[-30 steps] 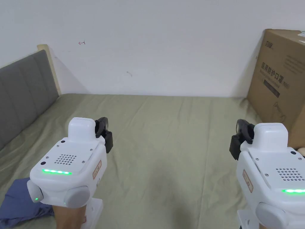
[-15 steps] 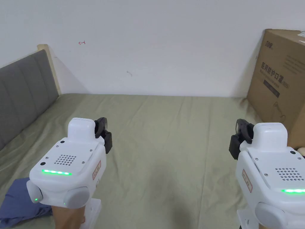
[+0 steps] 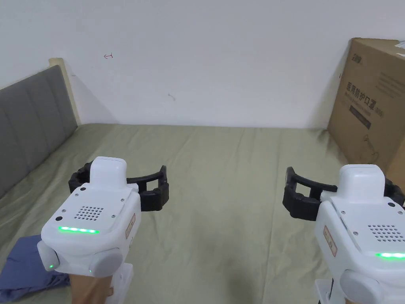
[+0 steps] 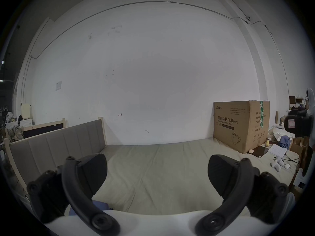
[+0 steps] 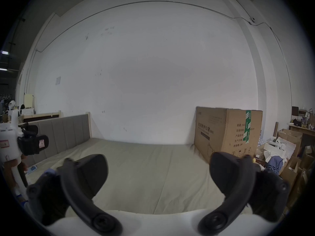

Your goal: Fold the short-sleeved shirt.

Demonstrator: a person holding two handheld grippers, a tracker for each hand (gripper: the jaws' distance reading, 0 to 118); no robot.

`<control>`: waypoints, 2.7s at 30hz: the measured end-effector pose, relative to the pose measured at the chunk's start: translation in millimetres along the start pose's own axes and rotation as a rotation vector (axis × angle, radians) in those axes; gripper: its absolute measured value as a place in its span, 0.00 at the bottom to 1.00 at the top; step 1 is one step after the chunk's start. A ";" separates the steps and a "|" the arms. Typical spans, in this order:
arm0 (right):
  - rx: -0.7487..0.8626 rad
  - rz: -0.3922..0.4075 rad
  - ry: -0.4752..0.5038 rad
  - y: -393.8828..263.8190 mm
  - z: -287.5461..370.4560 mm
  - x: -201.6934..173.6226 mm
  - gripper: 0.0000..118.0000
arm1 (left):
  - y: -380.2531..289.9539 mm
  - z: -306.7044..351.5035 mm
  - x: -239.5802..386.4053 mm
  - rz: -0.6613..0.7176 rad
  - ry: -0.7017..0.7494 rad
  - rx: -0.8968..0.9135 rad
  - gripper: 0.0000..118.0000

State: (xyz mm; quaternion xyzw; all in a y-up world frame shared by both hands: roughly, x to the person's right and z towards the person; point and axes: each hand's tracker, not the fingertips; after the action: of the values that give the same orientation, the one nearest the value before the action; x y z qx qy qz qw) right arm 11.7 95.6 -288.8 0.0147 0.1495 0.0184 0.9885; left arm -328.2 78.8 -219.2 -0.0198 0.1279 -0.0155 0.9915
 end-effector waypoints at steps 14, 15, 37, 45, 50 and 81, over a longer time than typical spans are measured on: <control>-0.029 -0.010 -0.004 2.0 -1.0 1.4 1.00 | -0.5 5.5 3.4 -0.018 0.019 0.040 0.99; -0.030 -0.012 -0.004 2.2 -1.1 1.2 1.00 | -0.4 5.7 3.5 -0.016 0.022 0.047 0.99; -0.023 -0.002 0.003 3.3 -3.8 -5.2 1.00 | -0.9 7.7 1.0 -0.010 0.020 0.040 0.99; -0.022 -0.008 0.006 2.9 -3.7 -4.5 1.00 | -2.4 7.9 -0.7 -0.006 0.017 0.039 0.99; -0.024 -0.013 0.008 3.4 -3.5 -4.4 1.00 | -2.6 7.9 -0.6 -0.006 0.020 0.038 0.99; -0.021 -0.019 0.015 5.0 -0.6 -4.1 1.00 | -2.5 10.0 0.5 -0.009 0.026 0.046 0.99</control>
State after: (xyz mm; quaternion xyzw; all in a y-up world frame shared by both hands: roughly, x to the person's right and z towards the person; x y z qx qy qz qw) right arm 7.4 100.4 -288.0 0.0028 0.1569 0.0106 0.9876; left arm -325.2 76.6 -209.6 0.0025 0.1401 -0.0232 0.9899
